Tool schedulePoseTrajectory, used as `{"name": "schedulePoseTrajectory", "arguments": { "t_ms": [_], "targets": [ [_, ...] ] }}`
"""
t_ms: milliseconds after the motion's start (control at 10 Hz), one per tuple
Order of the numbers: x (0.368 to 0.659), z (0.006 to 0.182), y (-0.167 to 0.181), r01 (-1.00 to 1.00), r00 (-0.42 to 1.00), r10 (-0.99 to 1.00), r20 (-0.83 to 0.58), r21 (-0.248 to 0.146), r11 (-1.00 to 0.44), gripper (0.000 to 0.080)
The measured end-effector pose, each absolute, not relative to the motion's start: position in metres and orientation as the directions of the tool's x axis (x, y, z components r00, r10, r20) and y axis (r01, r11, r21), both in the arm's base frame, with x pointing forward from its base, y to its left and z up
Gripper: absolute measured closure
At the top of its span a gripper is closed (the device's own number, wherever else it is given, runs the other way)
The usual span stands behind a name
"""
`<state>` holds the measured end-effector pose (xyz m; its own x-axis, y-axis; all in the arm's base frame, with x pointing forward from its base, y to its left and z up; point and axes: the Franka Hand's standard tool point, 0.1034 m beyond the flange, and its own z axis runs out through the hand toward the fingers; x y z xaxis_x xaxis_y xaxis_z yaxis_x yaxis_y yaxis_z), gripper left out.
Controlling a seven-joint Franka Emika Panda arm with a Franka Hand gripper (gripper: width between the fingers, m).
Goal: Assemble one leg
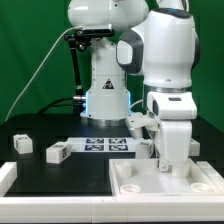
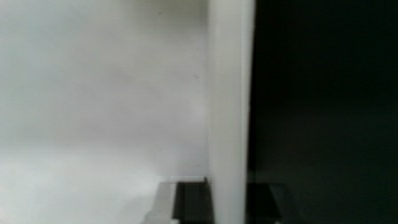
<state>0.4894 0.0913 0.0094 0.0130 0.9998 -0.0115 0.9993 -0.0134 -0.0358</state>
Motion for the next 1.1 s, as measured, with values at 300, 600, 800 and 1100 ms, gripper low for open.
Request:
{"name": "schedulePoseTrajectory", "arguments": {
  "t_ms": [300,600,800,1100],
  "targets": [
    [0.4896,0.0093,0.0914,0.999,0.017,1.000,-0.012,-0.035,-0.018,0.0735],
    [0.4896,0.0093,0.0913,0.999,0.017,1.000,-0.012,-0.035,-0.018,0.0406],
    [0.4896,0.0093,0.0913,0.999,0.017,1.000,-0.012,-0.035,-0.018,0.0270],
    [0.4896,0.0093,0.0913,0.999,0.017,1.000,-0.012,-0.035,-0.018,0.0156]
  ]
}}
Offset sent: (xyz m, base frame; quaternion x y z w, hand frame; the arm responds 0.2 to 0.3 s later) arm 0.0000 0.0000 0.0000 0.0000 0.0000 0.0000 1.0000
